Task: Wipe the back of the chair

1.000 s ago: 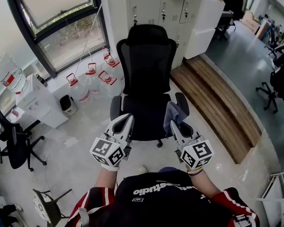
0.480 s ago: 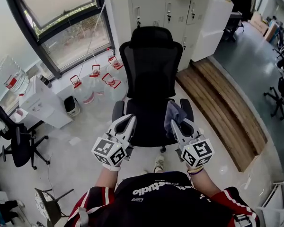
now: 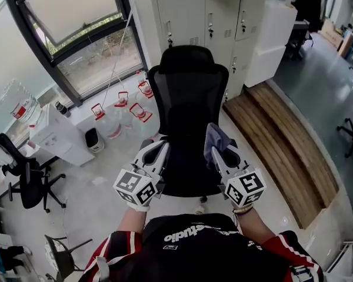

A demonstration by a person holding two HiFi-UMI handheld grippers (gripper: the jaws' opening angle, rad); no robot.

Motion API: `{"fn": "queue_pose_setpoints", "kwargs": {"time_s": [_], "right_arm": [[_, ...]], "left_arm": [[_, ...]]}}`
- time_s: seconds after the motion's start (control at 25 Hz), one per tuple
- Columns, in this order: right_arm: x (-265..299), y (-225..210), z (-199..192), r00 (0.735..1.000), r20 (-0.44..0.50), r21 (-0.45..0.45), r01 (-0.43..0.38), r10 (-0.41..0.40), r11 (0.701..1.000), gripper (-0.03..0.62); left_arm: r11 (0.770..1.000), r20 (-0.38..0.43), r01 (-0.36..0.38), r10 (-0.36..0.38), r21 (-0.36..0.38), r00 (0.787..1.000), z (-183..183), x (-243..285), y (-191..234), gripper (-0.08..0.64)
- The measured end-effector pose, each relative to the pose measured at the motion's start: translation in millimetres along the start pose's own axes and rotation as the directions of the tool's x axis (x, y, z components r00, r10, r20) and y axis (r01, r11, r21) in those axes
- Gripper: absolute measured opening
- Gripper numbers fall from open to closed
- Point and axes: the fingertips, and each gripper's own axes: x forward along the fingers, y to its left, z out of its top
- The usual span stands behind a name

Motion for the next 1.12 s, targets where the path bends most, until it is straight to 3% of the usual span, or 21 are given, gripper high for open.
{"fn": "queue_pose_setpoints", "kwargs": {"time_s": [0.52,1.12], "right_arm": [[8.3,-37.2,-9.7,0.998,-0.002,0.034,-0.058,0.058,0.998,0.063],[55.0,-64.3,-22.1,0.998,-0.041,0.029,-0.043,0.044,0.999,0.063]], "left_arm": [[0.999,-0.037,-0.038,0.039,0.012,0.999,-7.3,37.6,-14.1,0.025],[0.999,-0.032,-0.047,0.046,-0.016,0.998,-13.7,65.2,29.5,0.025]]}}
